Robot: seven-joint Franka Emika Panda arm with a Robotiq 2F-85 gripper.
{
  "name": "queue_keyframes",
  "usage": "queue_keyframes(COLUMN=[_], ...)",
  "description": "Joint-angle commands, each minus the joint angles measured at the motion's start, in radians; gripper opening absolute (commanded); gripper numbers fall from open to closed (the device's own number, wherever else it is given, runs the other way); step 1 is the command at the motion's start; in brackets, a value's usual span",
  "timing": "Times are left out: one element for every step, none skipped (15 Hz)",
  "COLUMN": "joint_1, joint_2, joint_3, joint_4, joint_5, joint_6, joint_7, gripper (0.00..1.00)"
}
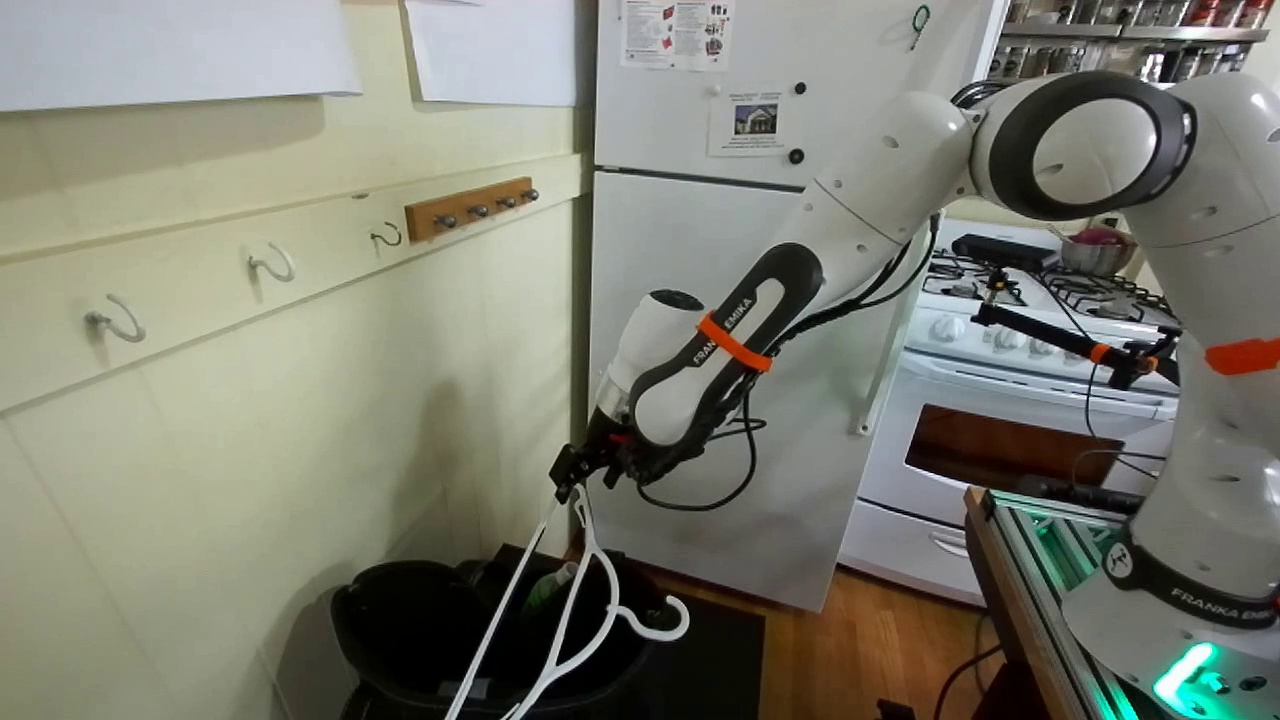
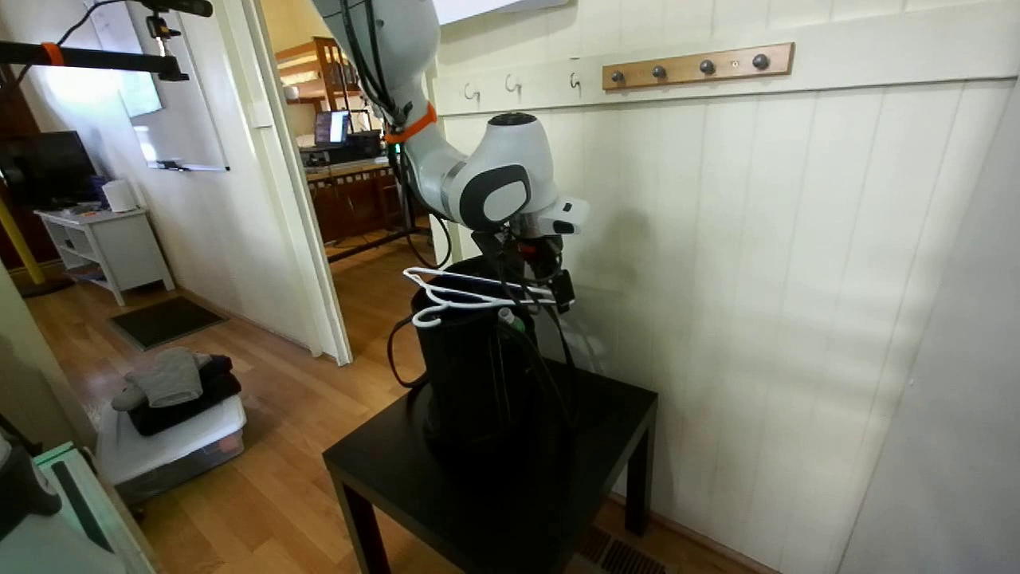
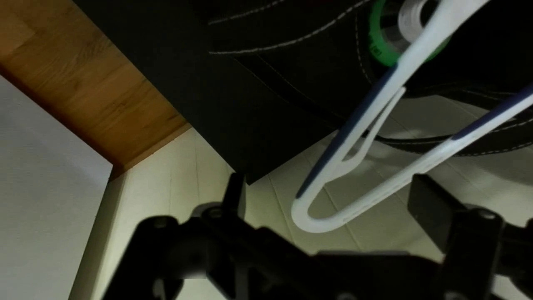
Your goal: Hang up the coat hanger
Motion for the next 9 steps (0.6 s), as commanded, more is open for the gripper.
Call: queue_keyframes(joint_1=[0.031, 0.032, 0.032, 0.035, 0.039, 0.041, 0.049, 0.055, 0.062], joint_2=[-0.026, -0.024, -0.019, -0.013, -0.006, -0.003, 0.000, 0.002, 0.002], joint_3=[-0.028, -0.028, -0.027, -0.029, -0.030, -0.031, -0.038, -0.043, -0.049], joint_4=[-0.006, -0.001, 0.007, 0.017, 0.028, 0.034, 0.041, 0.045, 0.048], joint_5=[-0.004, -0.004, -0.003, -0.005, -0.007, -0.010, -0.016, -0.020, -0.025], joint_6=[-0.090, -0.099, -0.110, -0.120, -0.130, -0.144, -0.162, -0.176, -0.190], joint_7=[0.024, 0.021, 0.021, 0.022, 0.023, 0.022, 0.027, 0.029, 0.033], gripper=[1.00, 1.00, 1.00, 1.00, 1.00, 1.00, 1.00, 1.00, 1.00])
